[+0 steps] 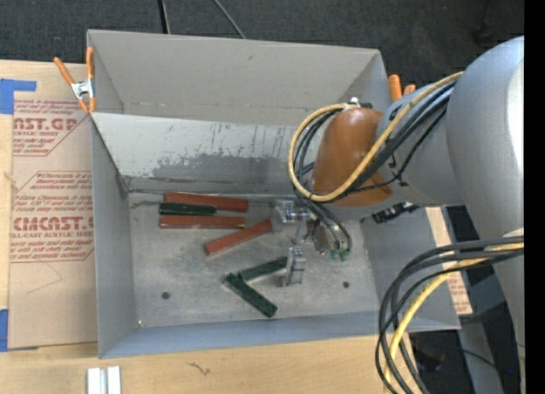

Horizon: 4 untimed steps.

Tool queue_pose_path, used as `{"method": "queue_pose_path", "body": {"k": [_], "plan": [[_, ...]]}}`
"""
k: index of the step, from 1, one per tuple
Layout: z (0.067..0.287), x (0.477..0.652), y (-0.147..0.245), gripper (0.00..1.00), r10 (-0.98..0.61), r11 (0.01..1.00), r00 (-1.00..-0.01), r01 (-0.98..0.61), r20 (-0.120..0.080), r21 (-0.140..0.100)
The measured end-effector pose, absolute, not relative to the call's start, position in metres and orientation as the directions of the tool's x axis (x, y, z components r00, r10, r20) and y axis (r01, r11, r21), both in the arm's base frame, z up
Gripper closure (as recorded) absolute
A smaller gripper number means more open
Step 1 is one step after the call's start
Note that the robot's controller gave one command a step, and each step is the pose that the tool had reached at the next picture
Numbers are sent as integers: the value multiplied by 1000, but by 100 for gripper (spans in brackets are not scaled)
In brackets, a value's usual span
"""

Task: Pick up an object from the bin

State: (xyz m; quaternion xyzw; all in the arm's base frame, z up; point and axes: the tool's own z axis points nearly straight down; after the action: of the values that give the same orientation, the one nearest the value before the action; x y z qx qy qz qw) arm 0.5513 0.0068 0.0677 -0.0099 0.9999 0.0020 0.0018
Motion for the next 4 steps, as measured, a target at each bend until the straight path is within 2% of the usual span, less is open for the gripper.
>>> {"method": "queue_pose_path", "body": {"k": [1, 2, 3, 4], "plan": [[71, 497, 77, 0, -24, 1000, -1000, -24, -3, 4], [100, 482, 57, 0, 328, 945, -945, 328, 0, 0], [69, 481, 64, 0, 241, 971, -971, 241, 5, -1], [69, 480, 65, 0, 240, 971, -971, 240, 2, -1]]}}
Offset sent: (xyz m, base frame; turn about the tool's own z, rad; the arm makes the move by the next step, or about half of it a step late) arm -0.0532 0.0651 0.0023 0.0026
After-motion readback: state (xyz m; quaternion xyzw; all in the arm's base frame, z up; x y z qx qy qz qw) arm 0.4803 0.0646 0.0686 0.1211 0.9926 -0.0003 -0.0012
